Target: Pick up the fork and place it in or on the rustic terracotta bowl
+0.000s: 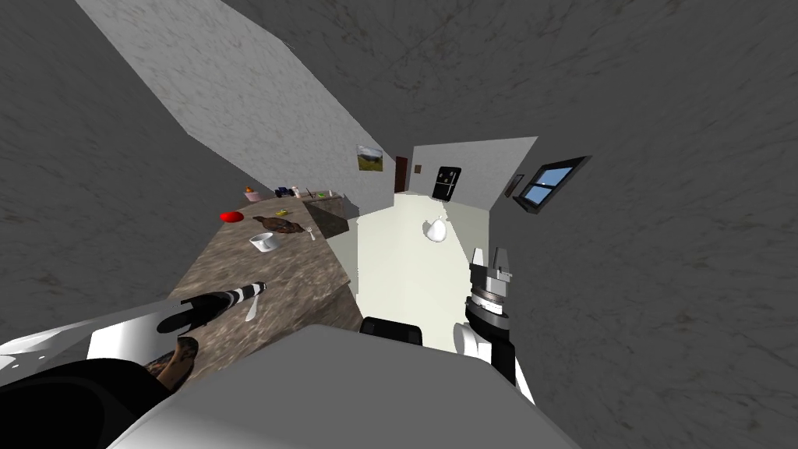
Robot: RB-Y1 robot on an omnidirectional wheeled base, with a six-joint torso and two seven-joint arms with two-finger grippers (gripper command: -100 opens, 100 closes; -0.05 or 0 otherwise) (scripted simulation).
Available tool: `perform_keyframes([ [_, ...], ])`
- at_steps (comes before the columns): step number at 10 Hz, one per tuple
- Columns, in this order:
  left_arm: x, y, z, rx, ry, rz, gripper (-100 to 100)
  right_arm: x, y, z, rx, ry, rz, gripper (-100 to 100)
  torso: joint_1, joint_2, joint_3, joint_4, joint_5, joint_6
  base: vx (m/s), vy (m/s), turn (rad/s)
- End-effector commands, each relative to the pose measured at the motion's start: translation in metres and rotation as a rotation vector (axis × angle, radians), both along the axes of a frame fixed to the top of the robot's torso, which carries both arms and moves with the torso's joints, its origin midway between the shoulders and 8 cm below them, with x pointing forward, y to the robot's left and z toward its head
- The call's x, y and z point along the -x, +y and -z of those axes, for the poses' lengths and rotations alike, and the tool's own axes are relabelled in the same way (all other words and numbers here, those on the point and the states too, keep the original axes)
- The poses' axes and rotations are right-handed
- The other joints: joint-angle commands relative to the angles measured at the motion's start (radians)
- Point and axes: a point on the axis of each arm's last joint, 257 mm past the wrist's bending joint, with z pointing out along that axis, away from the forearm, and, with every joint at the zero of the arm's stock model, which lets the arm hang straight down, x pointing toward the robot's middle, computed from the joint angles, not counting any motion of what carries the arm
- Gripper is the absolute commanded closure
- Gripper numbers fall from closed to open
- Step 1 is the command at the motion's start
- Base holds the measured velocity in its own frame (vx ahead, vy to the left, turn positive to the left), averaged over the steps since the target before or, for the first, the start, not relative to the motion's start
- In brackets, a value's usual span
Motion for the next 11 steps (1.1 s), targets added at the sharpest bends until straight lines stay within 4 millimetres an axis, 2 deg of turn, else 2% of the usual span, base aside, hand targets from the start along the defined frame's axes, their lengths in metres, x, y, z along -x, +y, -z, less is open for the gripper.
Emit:
perform_keyframes([
  [1, -0.003, 0.007, -0.004, -0.007, 0.01, 0.008, 100, 0.0, 0.0, 0.0, 0.0, 0.0, 0.0, 0, 0.0, 0.0, 0.0, 0.0, 0.0, 0.0, 0.022, -0.024, 0.075],
  [8, -0.024, 0.033, -0.028, -0.03, 0.038, 0.053, 100, 0.0, 0.0, 0.0, 0.0, 0.0, 0.0, 0, -0.001, 0.0, 0.0, 0.0, -0.001, 0.001, 0.024, -0.023, 0.059],
  [11, -0.035, 0.042, -0.039, -0.035, 0.042, 0.075, 100, 0.0, 0.0, 0.0, 0.0, 0.0, 0.0, 0, -0.002, 0.003, 0.002, 0.001, -0.001, 0.0, -0.013, -0.032, 0.066],
])
